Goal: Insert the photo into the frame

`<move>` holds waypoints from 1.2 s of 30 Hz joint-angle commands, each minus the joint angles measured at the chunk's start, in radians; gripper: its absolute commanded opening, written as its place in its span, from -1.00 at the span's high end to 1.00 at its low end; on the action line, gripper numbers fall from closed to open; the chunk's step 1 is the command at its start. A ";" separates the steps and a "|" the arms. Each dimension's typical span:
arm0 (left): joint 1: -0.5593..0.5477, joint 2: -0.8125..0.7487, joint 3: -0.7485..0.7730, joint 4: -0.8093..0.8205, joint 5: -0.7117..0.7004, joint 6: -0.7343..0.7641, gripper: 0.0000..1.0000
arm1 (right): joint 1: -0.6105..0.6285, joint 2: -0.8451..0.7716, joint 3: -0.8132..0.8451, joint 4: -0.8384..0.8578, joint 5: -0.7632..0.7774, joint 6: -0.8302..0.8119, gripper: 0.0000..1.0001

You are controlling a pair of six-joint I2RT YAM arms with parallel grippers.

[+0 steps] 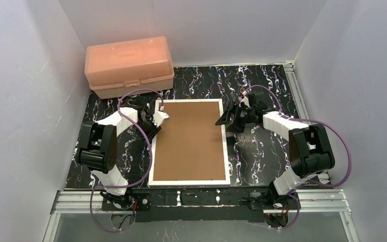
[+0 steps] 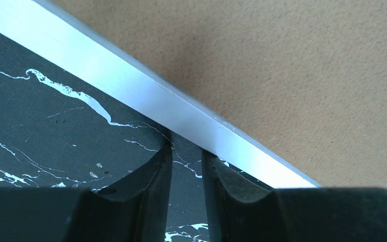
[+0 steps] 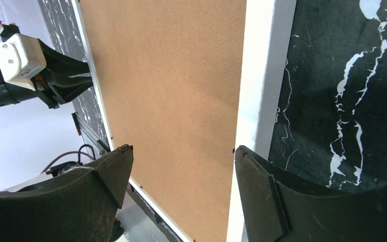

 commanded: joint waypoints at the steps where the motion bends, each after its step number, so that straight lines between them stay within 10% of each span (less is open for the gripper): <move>1: -0.002 0.030 -0.020 0.043 0.047 0.003 0.47 | 0.015 -0.039 0.008 0.009 -0.017 0.002 -0.63; 36: -0.002 0.031 -0.012 0.037 0.071 0.005 0.49 | 0.062 0.078 -0.086 0.097 0.008 0.016 -0.60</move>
